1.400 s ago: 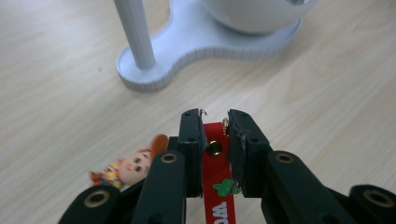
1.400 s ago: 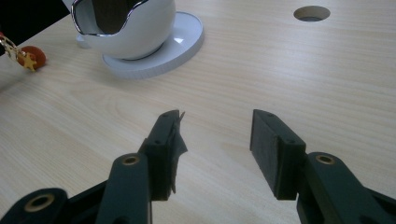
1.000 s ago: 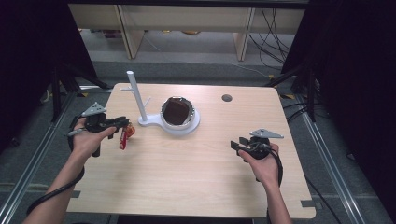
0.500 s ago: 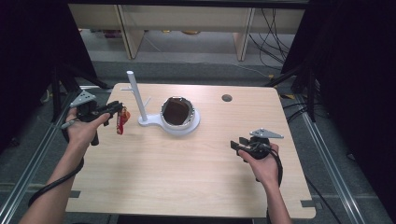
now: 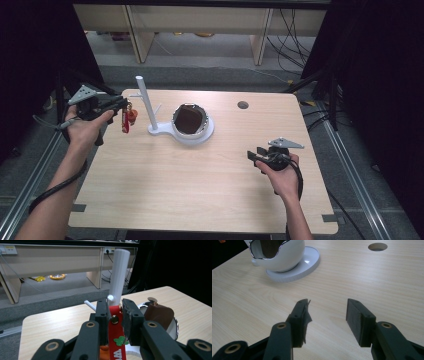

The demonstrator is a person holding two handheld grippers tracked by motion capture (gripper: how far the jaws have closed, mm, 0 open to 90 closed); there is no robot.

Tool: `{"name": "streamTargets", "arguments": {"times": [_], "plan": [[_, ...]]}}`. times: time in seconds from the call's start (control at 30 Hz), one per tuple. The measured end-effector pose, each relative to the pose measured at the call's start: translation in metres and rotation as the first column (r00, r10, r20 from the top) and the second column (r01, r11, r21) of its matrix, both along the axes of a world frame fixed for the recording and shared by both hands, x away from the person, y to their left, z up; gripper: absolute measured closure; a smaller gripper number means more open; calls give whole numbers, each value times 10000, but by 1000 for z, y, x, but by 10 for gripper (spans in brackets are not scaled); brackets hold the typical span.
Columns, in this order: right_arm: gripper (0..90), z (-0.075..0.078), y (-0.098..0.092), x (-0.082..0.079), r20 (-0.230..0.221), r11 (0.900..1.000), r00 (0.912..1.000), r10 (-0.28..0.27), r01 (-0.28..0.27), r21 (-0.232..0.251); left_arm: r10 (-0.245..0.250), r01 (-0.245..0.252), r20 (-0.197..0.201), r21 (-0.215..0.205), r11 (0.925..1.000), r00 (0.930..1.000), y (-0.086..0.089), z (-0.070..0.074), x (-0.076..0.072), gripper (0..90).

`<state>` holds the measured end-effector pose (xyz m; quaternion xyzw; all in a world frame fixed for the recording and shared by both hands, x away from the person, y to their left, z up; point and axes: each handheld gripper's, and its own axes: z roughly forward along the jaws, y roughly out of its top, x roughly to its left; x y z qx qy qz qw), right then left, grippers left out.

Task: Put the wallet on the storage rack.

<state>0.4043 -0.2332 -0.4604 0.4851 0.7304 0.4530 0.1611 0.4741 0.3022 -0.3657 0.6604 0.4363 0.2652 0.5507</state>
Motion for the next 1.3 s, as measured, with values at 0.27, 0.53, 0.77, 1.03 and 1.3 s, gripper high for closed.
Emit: {"name": "streamTargets", "arguments": {"times": [0.27,0.53,0.77,1.03,1.3], "plan": [[534,1,1,-1,-155,9999,9998,-135,135,-34,-12,11,80,18,10000,10000,1,8,5,754],[530,0,0,-2,-284,9998,9994,-181,184,88,-29,29,55,78,10000,10000,0,12,12,753],[529,-1,0,-1,-317,9996,9992,-253,257,114,-115,116,-68,118,9999,9999,-2,13,18,753],[528,-2,-3,0,-150,9998,9998,-149,148,-100,-113,113,-118,28,9999,9999,-3,15,22,752],[528,-2,-1,-1,-282,9995,9992,-268,272,140,-146,130,-279,-586,9982,9995,0,13,27,752]]}}
